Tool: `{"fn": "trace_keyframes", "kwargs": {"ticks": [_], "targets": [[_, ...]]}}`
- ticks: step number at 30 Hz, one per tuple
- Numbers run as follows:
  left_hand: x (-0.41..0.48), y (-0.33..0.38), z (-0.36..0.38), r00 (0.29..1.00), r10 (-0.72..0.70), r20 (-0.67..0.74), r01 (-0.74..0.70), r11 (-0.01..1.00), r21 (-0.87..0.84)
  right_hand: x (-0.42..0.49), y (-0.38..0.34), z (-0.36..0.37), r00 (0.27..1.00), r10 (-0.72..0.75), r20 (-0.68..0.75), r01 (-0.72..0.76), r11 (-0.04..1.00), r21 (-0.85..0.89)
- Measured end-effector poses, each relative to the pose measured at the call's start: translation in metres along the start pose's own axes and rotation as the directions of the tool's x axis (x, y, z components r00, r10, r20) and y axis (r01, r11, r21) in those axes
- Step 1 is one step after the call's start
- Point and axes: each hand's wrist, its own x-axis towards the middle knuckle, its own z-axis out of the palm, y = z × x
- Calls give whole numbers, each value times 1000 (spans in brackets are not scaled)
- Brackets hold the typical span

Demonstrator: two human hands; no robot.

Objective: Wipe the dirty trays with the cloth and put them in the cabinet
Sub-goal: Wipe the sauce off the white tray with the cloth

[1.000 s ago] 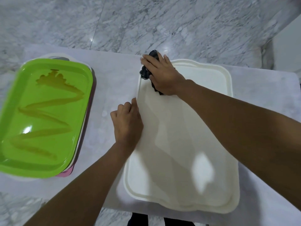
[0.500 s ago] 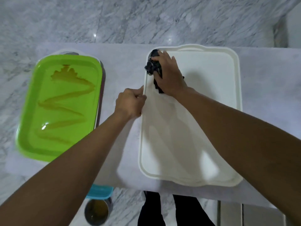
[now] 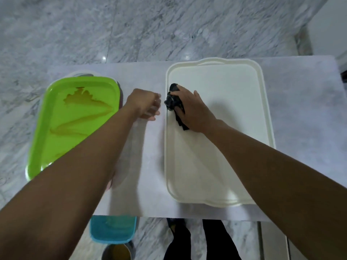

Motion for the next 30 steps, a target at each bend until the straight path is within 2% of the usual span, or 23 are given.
{"fn": "trace_keyframes", "kwargs": {"ticks": [2, 8, 13, 23, 25, 28, 30], "targets": [[14, 21, -2, 995, 73, -70, -75, 997, -20, 0, 0, 0, 999, -22, -29, 22, 1000, 8], [50, 41, 16, 976, 182, -116, -164, 975, 148, -5, 7, 7, 996, -38, -86, 35, 999, -32], [59, 44, 18, 945, 292, -150, -233, 919, 316, -28, -6, 10, 1000, 13, 8, -13, 999, -42], [38, 35, 28, 925, 330, -190, -229, 880, 415, -96, -34, 25, 999, 28, 47, -27, 999, -20], [27, 21, 32, 937, 325, -131, -231, 853, 467, -96, -34, 18, 999, 30, 43, -28, 999, -34], [12, -6, 30, 978, 209, 13, -191, 862, 469, -97, -39, 18, 997, 63, 36, -61, 997, -53], [7, -14, 29, 978, 211, 7, -193, 883, 428, -98, -46, 20, 994, 102, 39, -100, 993, -55]]}}
